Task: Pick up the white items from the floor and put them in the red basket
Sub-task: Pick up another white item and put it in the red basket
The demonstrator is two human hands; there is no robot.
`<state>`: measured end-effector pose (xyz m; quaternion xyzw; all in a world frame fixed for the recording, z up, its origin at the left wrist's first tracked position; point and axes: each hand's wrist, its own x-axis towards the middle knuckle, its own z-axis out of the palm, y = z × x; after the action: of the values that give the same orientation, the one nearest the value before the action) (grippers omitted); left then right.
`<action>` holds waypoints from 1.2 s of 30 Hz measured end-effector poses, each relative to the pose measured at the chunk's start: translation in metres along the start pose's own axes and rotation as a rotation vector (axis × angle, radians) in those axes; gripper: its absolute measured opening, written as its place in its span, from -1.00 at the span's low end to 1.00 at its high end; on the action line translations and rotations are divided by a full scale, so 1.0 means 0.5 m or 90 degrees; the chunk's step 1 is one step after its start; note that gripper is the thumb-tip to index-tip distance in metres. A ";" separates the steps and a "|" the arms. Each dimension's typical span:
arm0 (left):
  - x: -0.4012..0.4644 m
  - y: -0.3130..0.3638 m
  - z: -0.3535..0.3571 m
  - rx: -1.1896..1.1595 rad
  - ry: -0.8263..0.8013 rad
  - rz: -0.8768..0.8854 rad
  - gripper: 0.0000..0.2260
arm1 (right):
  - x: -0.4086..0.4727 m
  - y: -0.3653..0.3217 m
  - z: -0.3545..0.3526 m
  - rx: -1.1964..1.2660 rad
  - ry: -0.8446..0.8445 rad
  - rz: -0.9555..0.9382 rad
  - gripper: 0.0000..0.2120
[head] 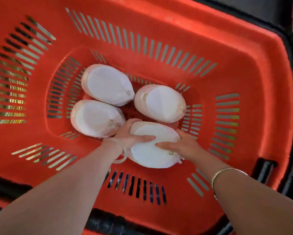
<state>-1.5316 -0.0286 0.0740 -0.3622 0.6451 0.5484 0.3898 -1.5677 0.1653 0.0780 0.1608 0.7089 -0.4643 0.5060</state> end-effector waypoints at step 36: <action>-0.125 0.027 -0.090 0.084 0.126 0.017 -0.51 | -0.075 -0.103 0.051 -0.232 0.128 0.069 -0.40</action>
<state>-1.5214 -0.0689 0.1404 -0.3795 0.7199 0.4713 0.3400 -1.5728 0.1270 0.1343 0.1498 0.8184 -0.2822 0.4777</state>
